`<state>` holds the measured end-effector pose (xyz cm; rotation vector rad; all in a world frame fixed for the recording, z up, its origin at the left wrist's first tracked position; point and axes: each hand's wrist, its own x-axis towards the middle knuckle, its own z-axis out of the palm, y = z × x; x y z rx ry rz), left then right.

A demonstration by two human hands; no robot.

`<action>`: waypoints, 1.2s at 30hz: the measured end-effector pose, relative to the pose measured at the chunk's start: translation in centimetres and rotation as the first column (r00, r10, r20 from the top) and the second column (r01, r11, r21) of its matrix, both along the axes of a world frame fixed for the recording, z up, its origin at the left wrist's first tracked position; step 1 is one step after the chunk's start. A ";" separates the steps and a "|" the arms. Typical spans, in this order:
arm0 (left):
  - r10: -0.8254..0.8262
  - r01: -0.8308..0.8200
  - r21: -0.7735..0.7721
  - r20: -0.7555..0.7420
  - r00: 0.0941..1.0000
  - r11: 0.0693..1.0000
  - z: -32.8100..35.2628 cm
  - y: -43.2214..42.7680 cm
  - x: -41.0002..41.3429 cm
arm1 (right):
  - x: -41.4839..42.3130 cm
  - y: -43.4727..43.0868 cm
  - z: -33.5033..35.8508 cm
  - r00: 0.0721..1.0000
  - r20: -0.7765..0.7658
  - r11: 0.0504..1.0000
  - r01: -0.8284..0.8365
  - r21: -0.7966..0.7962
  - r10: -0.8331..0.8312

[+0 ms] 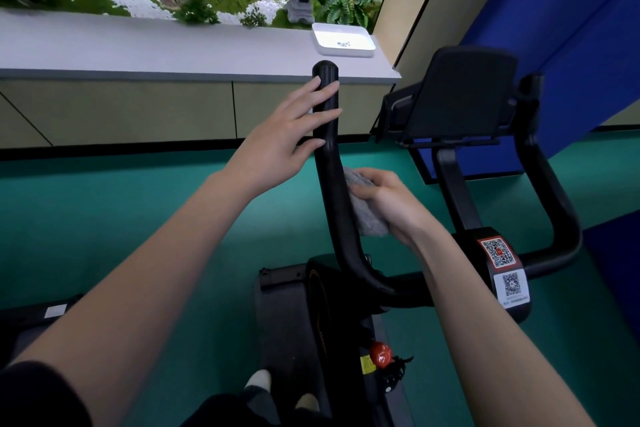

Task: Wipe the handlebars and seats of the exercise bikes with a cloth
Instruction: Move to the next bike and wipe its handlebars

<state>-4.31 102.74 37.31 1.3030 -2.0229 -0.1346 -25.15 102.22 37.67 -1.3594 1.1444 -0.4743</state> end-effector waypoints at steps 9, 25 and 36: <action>0.026 -0.025 -0.013 0.051 0.998 1.000 0.4 0.5 -0.3 | -1.2 1.1 0.9 0.985 -0.060 0.981 -0.152 0.123 0.160; 0.058 -0.048 0.100 -0.103 0.993 0.994 -0.8 6.8 -4.4 | -2.2 7.3 3.2 0.966 -0.256 0.746 -0.136 -0.651 -0.047; 0.076 -0.049 0.148 -0.185 0.980 0.988 -1.1 7.2 -5.0 | -6.5 9.4 5.3 0.883 -0.445 0.811 -0.369 -0.454 0.152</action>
